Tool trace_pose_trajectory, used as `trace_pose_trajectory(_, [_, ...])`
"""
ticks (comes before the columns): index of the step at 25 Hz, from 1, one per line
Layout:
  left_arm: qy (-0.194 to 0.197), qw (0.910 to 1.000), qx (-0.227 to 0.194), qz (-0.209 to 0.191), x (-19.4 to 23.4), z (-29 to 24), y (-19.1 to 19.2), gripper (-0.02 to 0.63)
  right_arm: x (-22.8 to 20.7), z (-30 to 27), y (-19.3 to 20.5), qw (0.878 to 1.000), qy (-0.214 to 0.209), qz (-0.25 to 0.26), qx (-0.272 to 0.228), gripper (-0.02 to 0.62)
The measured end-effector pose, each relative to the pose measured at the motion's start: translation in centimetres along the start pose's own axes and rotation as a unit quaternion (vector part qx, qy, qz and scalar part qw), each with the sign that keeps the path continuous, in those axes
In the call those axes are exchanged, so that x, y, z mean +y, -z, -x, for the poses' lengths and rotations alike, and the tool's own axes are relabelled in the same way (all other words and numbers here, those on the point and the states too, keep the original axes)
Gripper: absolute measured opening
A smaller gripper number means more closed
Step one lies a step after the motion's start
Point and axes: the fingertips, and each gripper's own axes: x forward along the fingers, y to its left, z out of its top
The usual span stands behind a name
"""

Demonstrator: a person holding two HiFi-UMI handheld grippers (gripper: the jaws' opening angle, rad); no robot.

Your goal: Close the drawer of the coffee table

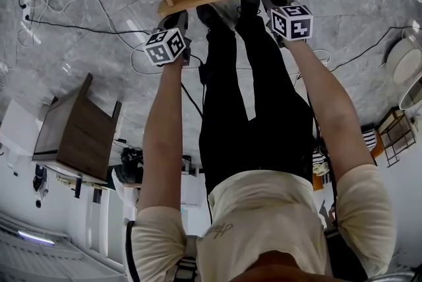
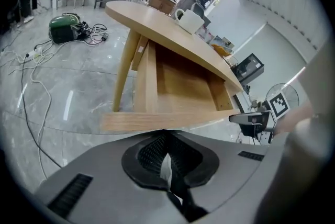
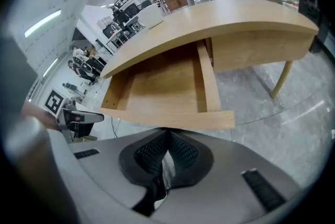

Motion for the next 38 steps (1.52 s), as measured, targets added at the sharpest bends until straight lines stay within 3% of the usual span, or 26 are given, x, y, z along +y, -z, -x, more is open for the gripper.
trace_pose_trajectory(4, [-0.004,0.9997,-0.013,0.021,0.3,0.1,-0.3,0.005,0.0,0.1,-0.1,1.0,0.001,-0.005,-0.001,-0.005])
trace_pose_trajectory(12, [-0.023,0.9997,-0.009,-0.002,0.2,0.2,-0.5,0.005,0.0,0.1,-0.4,1.0,-0.001,-0.007,-0.005,-0.006])
trace_pose_trajectory(24, [-0.005,0.9996,0.0,-0.028,-1.1,1.2,-1.6,0.005,-0.1,0.9,-2.6,1.0,-0.005,0.004,-0.005,-0.006])
trace_pose_trajectory(38, [-0.023,0.9994,-0.009,-0.023,-1.0,0.6,-3.1,0.005,-0.5,0.6,-4.1,0.999,0.0,0.037,0.011,-0.006])
